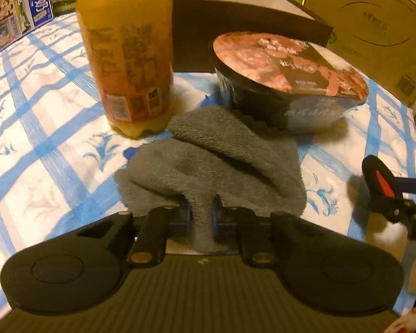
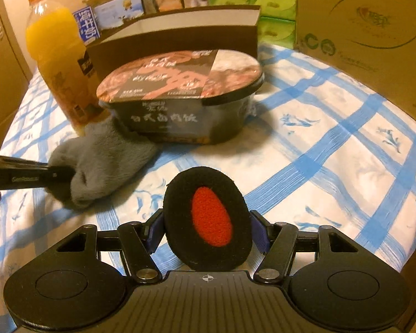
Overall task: Organize soft objects
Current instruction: 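Grasp the grey towel with the left gripper and lift it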
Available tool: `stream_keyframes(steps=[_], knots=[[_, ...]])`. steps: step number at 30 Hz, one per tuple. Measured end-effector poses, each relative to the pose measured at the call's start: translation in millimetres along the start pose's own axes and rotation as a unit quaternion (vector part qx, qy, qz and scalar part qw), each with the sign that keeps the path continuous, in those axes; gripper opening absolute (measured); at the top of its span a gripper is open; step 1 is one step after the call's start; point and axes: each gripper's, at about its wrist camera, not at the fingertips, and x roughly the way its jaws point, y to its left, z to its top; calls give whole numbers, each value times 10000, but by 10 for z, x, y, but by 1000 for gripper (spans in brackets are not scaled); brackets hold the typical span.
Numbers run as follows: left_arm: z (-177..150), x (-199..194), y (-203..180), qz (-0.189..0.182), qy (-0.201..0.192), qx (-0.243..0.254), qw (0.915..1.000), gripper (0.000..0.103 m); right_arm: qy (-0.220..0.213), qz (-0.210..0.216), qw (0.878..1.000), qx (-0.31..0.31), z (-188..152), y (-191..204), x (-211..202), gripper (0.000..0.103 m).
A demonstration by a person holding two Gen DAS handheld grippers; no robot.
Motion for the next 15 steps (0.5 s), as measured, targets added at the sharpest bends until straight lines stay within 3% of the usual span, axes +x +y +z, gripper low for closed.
stream_keyframes(steps=[4, 13, 15], knots=[[-51, -279, 184, -22, -73, 89, 9999, 10, -64, 32, 10000, 10, 7, 23, -69, 63], [-193, -1020, 672, 573, -1, 547, 9969, 10, -130, 195, 9997, 25, -66, 130, -185, 63], [-159, -1105, 667, 549, -73, 652, 9963, 10, -131, 220, 9997, 32, -89, 154, -214, 63]])
